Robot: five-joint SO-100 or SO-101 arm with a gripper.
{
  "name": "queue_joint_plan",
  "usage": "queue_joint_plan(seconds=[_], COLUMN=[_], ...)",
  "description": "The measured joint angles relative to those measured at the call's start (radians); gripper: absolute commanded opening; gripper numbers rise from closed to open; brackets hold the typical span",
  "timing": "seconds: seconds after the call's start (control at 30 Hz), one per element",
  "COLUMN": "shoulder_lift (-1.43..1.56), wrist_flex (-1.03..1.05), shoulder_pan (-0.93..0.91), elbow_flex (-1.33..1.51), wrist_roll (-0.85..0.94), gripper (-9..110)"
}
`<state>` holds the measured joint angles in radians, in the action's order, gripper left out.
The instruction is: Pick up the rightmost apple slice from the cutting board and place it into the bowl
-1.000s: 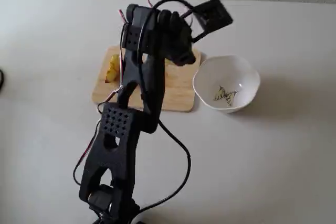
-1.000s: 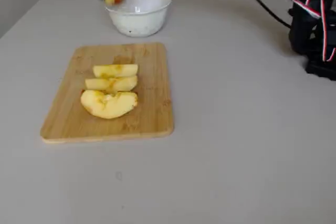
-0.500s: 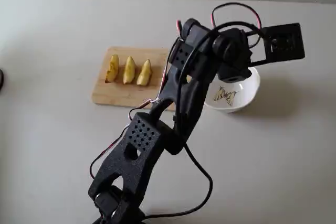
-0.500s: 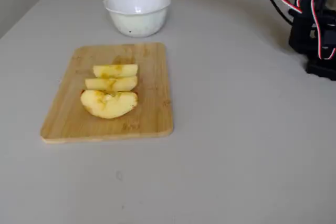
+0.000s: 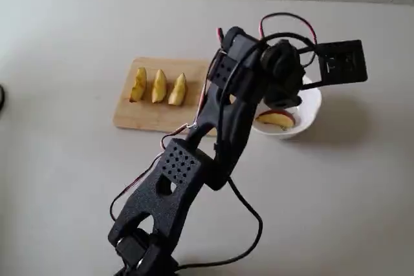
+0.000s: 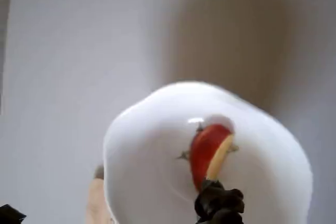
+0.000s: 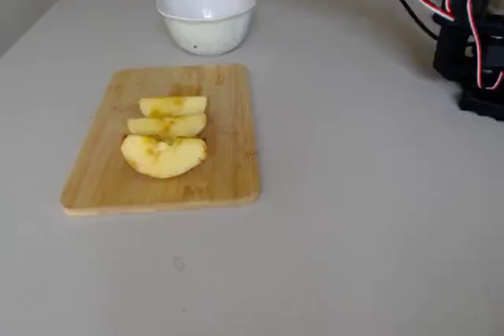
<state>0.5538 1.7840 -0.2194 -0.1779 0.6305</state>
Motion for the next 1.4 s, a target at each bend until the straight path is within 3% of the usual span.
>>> queue_joint_plan(seconds=[0.27,0.67,0.83,1.0,1.13,1.4], shoulder_lift=[0.405,1.267,1.536,1.821,2.040,2.428], wrist_flex=[0.000,0.000,0.000,-0.012,-0.100,-0.331], shoulder_pan=[0.123,0.407,0.511,0.589,0.595,0.491], elbow_flex=[0.132,0.703,0.899,1.207,1.526,2.276], wrist_roll=[-0.095,-0.179,-0.233,-0.301,-0.374,-0.454], gripper=[39,36,28,9,1,0])
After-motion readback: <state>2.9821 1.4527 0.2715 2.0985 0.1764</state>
